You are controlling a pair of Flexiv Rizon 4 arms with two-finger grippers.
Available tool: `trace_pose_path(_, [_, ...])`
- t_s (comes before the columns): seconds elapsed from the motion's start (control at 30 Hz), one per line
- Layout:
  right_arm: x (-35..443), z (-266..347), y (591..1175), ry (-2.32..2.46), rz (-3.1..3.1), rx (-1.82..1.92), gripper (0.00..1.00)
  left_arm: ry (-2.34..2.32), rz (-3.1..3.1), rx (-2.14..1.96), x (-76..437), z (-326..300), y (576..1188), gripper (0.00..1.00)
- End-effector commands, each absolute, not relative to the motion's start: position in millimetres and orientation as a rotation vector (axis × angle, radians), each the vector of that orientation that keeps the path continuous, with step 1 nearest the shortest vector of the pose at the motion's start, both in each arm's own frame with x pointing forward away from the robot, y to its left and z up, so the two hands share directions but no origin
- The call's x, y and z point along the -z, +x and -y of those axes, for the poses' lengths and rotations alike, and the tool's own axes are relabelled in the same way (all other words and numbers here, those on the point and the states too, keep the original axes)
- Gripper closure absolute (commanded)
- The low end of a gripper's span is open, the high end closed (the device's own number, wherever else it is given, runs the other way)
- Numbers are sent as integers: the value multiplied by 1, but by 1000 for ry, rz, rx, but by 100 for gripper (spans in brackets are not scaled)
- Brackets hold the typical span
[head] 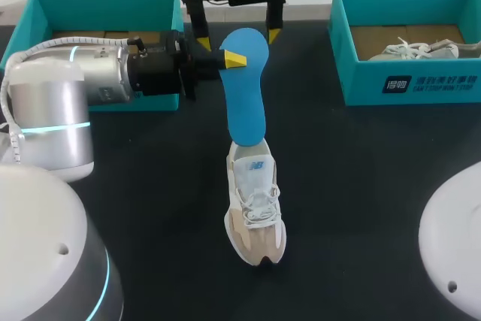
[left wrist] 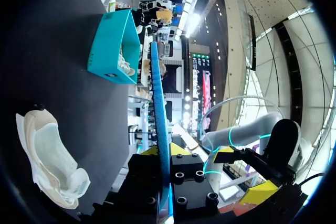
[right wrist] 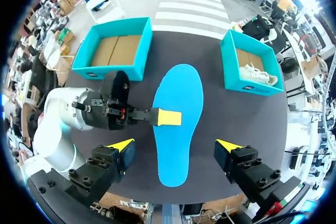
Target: Take the shoe out of the shoebox, open the shoe tongue, remove and reinsert the insole, then place the shoe into the shoebox
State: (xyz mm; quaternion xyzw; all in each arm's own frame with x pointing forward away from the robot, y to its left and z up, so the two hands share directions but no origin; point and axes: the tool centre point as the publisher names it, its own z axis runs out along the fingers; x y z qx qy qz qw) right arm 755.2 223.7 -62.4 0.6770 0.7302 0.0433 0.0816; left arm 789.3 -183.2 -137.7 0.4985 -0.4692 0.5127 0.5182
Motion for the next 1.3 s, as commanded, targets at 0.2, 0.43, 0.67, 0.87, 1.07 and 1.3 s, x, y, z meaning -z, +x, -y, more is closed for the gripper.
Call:
trace_pose_path(0.2, [62,-220,756,2026,-2194,-133,0,1195,1128,-1228,138,183,789,100])
trace_pose_path(0.43, [62,-220,756,2026,-2194,-133,0,1195,1128,-1228,138,183,789,100])
trace_pose_path(0.67, [60,-199,756,2101,-2184,-315,0,1195,1128,-1228,138,183,789,100])
trace_pose_path(0.87, [60,-178,756,2139,-2231,-426,0,1195,1128,-1228,138,183,789,100])
trace_pose_path(1.07, [64,-160,756,2211,-2353,-669,0,1195,1128,-1228,138,183,789,100])
trace_pose_path(1.3, [69,-150,758,2255,-2451,-862,0,1195,1128,-1228,138,183,789,100])
